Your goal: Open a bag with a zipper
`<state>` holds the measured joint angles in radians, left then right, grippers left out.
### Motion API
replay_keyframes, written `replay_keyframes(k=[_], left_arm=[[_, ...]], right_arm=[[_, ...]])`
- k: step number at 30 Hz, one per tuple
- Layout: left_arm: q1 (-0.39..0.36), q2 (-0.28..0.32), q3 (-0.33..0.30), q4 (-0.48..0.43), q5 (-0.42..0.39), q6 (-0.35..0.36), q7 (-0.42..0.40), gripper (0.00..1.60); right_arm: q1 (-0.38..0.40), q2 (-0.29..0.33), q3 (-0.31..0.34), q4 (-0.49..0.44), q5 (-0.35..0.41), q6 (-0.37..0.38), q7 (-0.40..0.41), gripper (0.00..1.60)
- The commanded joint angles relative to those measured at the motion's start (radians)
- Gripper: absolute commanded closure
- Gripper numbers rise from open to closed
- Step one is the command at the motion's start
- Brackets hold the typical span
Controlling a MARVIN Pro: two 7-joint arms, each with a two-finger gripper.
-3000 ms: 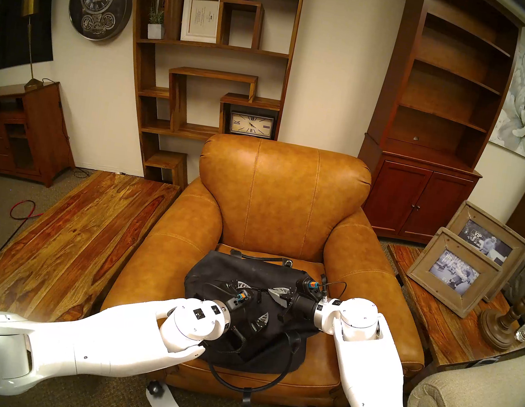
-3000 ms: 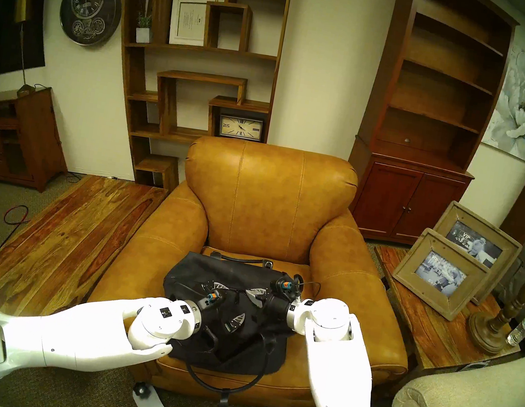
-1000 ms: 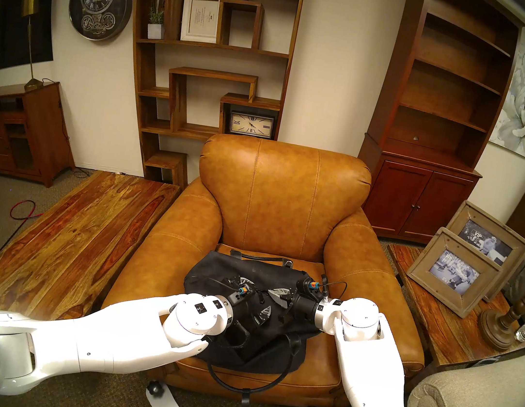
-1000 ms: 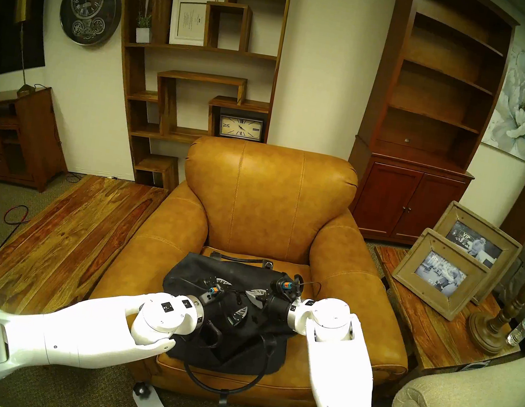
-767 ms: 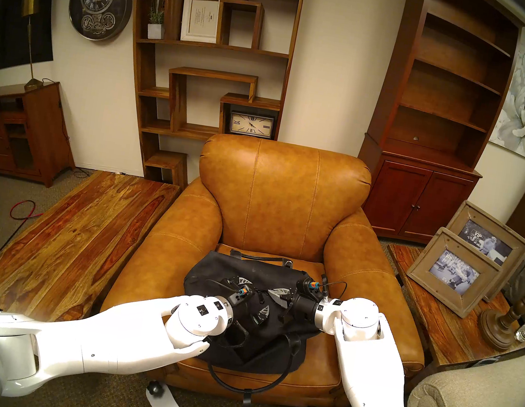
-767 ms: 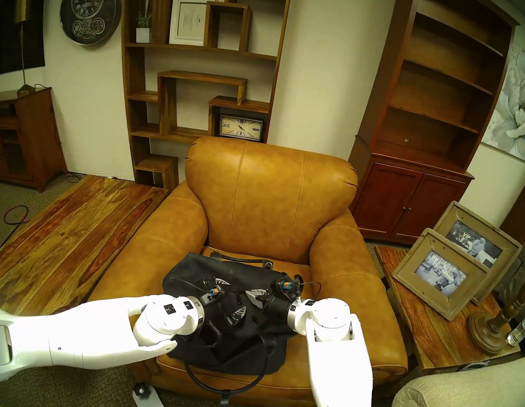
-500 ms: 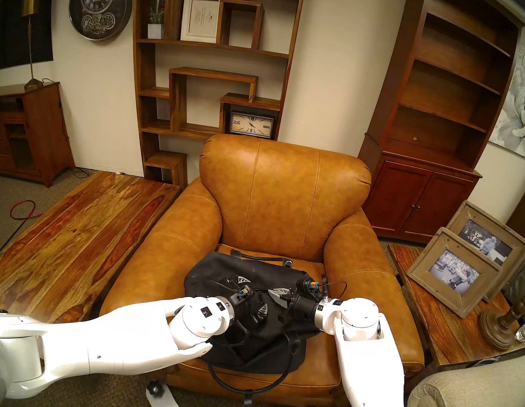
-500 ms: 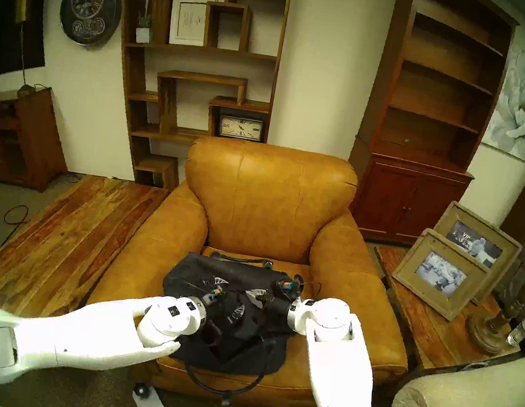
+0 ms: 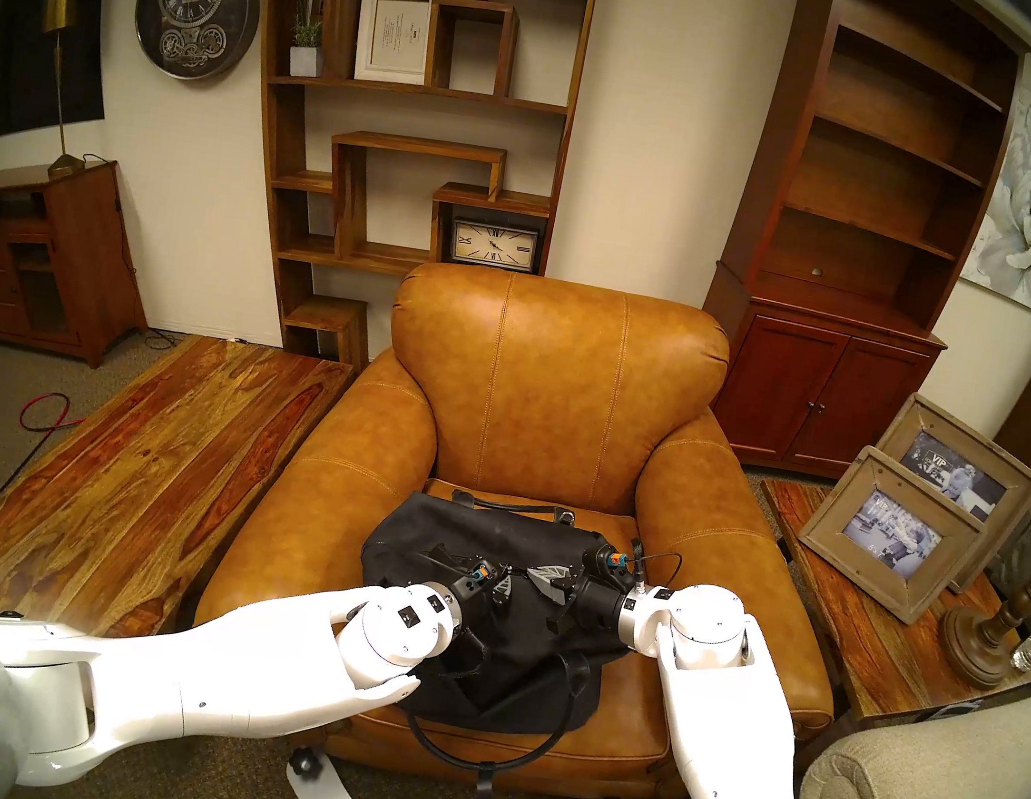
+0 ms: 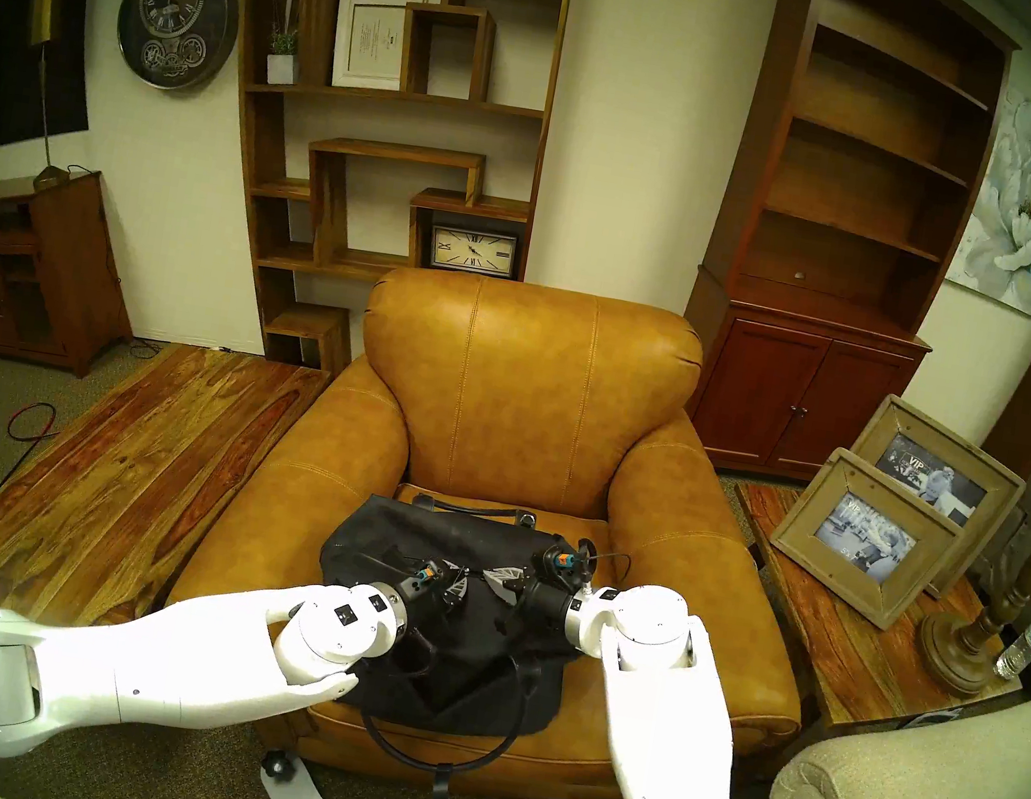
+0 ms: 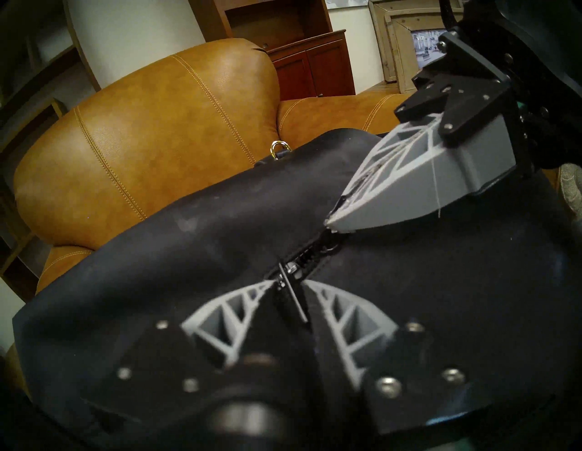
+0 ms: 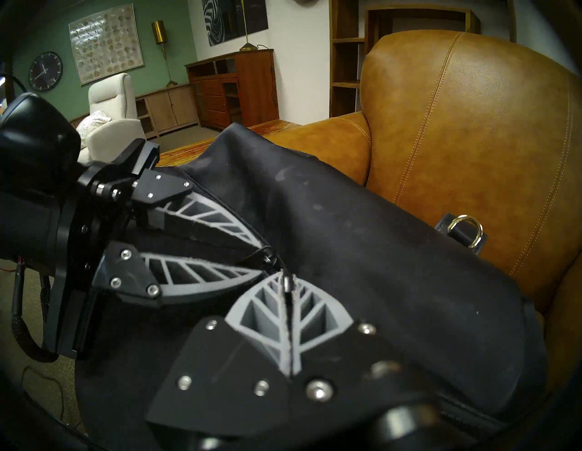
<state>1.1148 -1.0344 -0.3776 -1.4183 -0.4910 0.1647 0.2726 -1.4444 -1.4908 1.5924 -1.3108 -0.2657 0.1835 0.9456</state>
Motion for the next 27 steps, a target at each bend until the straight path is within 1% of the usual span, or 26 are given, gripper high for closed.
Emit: replay_keyframes(k=[1,3,4,5,8,9,10,16,22,27], left_arm=[[-0.007,0.005,-0.007,-0.011,-0.008,0.001,-0.011,0.98],[-0.004,0.011,-0.013,-0.016,-0.021,0.002,-0.019,0.98],[-0.004,0.013,-0.015,-0.017,-0.024,0.002,-0.023,1.0],[-0.003,0.015,-0.018,-0.018,-0.029,0.0,-0.027,1.11],[0.0,0.019,-0.028,-0.016,-0.054,-0.016,-0.05,1.24],[0.001,0.02,-0.033,-0.016,-0.064,-0.019,-0.057,1.51],[0.0,0.022,-0.033,-0.015,-0.066,-0.019,-0.062,1.6],[-0.006,0.026,-0.032,-0.004,-0.069,-0.017,-0.07,1.6],[-0.002,0.023,-0.037,0.01,-0.071,-0.044,-0.064,1.6],[0.003,0.049,-0.046,-0.01,-0.073,-0.059,-0.05,1.6]], right_arm=[[0.008,0.0,-0.001,-0.014,0.001,0.0,0.003,1.6],[0.009,0.001,-0.001,-0.013,0.001,-0.001,0.004,1.6],[0.009,0.001,-0.001,-0.012,0.001,-0.001,0.004,1.6],[0.01,0.001,-0.001,-0.011,0.001,-0.002,0.005,1.6],[0.012,0.001,-0.002,-0.008,0.001,-0.003,0.005,1.6],[0.012,0.001,-0.002,-0.007,0.001,-0.004,0.005,1.6],[0.012,0.0,-0.002,-0.006,0.001,-0.004,0.005,1.6],[0.005,-0.002,0.003,-0.008,0.004,-0.01,-0.001,1.6],[-0.001,-0.001,0.007,-0.004,0.006,-0.014,0.0,1.6],[-0.002,-0.003,0.01,0.0,0.008,-0.018,-0.002,1.6]])
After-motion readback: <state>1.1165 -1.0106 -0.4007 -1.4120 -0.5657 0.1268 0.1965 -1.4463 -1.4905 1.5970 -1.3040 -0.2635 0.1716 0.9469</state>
